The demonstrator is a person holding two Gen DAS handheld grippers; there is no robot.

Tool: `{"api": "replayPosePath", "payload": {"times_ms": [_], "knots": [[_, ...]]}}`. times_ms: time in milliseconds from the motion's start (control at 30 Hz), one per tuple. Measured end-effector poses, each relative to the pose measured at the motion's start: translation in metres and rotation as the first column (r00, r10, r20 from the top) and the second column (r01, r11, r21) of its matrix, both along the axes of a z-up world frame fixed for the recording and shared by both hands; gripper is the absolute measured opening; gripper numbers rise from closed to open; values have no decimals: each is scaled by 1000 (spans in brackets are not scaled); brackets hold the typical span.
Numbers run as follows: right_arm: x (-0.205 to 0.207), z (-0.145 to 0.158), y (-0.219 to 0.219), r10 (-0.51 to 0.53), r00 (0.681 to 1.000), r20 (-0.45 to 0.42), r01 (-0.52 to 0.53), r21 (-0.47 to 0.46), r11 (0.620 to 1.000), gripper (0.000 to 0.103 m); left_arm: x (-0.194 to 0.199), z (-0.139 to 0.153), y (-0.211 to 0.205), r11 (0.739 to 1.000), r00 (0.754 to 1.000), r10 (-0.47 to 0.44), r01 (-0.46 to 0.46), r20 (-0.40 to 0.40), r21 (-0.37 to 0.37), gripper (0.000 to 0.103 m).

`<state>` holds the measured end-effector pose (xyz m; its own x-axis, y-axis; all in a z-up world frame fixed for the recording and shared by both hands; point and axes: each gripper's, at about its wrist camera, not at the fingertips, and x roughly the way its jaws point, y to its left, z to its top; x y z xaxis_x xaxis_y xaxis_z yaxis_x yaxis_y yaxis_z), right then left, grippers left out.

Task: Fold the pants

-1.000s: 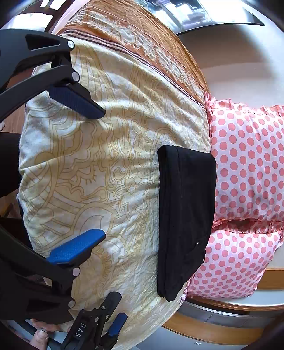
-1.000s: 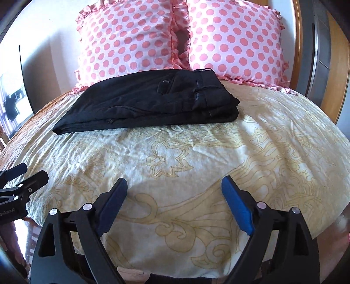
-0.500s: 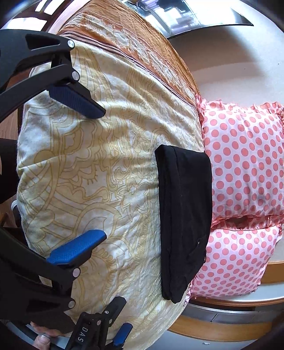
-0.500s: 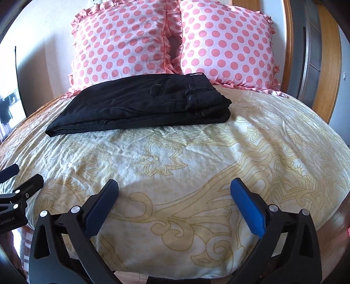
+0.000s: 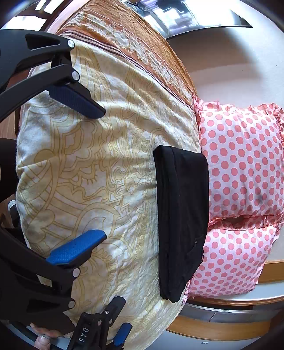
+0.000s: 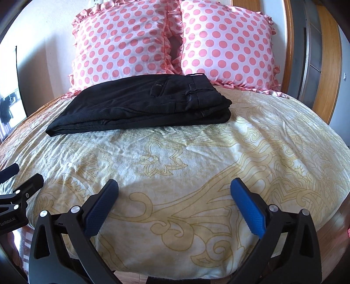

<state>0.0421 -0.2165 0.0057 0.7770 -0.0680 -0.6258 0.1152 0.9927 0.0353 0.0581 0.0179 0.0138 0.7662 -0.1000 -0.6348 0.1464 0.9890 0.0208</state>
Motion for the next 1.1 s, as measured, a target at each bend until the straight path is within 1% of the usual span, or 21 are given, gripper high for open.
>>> {"api": "replayPosePath", "payload": {"times_ms": [1100], "knots": [[0,-1,1,-1,1000,2,1,-1,1000,102,-1,0,-3,1000,1000,1,-1,4,1,101]]}}
